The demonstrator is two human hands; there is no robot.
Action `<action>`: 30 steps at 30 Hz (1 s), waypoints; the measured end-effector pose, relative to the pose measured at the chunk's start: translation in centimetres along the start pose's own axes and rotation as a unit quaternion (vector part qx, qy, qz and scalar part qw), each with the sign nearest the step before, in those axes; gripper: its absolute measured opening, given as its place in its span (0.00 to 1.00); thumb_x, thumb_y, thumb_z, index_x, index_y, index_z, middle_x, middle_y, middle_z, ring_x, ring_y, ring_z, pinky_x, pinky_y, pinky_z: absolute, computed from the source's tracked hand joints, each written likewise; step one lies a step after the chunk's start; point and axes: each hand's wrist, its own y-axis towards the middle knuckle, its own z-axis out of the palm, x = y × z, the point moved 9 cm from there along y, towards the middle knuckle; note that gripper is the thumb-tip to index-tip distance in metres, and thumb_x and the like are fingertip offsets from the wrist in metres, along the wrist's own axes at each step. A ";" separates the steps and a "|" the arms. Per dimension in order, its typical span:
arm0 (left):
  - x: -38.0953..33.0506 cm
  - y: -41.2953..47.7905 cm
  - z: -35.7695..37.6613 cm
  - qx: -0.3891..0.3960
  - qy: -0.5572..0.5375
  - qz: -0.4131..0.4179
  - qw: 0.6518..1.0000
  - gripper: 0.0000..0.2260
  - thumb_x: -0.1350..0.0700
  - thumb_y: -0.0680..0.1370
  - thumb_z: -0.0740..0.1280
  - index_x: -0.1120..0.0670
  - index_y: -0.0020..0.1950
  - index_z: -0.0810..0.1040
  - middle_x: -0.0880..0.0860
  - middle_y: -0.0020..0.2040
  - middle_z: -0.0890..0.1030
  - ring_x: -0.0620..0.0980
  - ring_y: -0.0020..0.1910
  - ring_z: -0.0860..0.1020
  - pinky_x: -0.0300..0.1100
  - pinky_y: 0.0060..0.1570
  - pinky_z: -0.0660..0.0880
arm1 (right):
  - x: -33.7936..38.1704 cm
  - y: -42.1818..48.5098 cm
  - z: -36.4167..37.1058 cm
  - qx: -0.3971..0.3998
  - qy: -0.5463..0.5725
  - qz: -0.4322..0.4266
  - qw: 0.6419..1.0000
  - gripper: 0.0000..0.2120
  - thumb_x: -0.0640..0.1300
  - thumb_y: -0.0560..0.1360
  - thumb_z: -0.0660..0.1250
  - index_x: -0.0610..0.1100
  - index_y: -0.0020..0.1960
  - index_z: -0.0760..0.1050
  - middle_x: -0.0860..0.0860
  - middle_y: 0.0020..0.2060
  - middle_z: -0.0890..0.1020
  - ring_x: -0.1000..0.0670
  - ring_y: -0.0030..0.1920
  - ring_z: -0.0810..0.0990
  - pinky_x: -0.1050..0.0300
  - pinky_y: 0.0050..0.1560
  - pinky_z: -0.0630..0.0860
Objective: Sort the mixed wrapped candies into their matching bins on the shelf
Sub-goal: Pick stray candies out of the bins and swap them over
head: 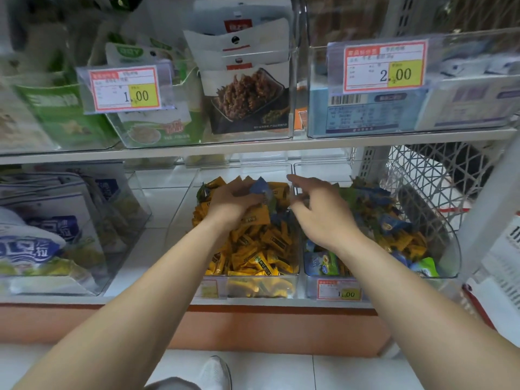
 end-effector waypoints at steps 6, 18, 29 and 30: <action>-0.9 -2.4 0.9 0.010 -0.082 0.017 0.996 0.11 0.60 0.73 0.75 0.46 0.52 0.85 0.50 0.50 0.86 0.51 0.51 0.84 0.43 0.50 0.81 | 0.1 0.4 2.8 0.081 0.015 0.044 0.996 0.28 0.62 0.82 0.50 0.56 0.79 0.57 0.48 0.73 0.72 0.43 0.71 0.70 0.50 0.63 0.70; -3.4 -4.5 2.1 0.082 0.020 0.129 0.988 0.14 0.60 0.74 0.74 0.45 0.56 0.81 0.41 0.49 0.86 0.38 0.51 0.82 0.31 0.49 0.75 | -0.9 0.3 0.4 -0.003 0.245 0.105 0.964 0.08 0.47 0.79 0.69 0.46 0.56 0.80 0.49 0.52 0.84 0.47 0.54 0.82 0.52 0.54 0.77; 0.8 3.1 -7.1 -0.072 0.440 0.027 0.895 0.27 0.56 0.79 0.66 0.59 0.77 0.62 0.60 0.71 0.69 0.58 0.70 0.69 0.48 0.67 0.67 | -6.5 -0.5 -0.9 0.009 -0.193 0.051 0.980 0.18 0.53 0.82 0.60 0.54 0.71 0.71 0.46 0.65 0.73 0.41 0.60 0.76 0.48 0.51 0.76; 1.4 3.8 -6.7 -0.063 0.436 0.020 0.898 0.29 0.56 0.79 0.65 0.60 0.78 0.59 0.61 0.73 0.67 0.58 0.72 0.67 0.48 0.68 0.66 | -7.0 -0.6 -0.5 0.026 -0.185 0.060 0.981 0.18 0.54 0.83 0.58 0.55 0.72 0.71 0.47 0.66 0.72 0.42 0.62 0.74 0.48 0.52 0.76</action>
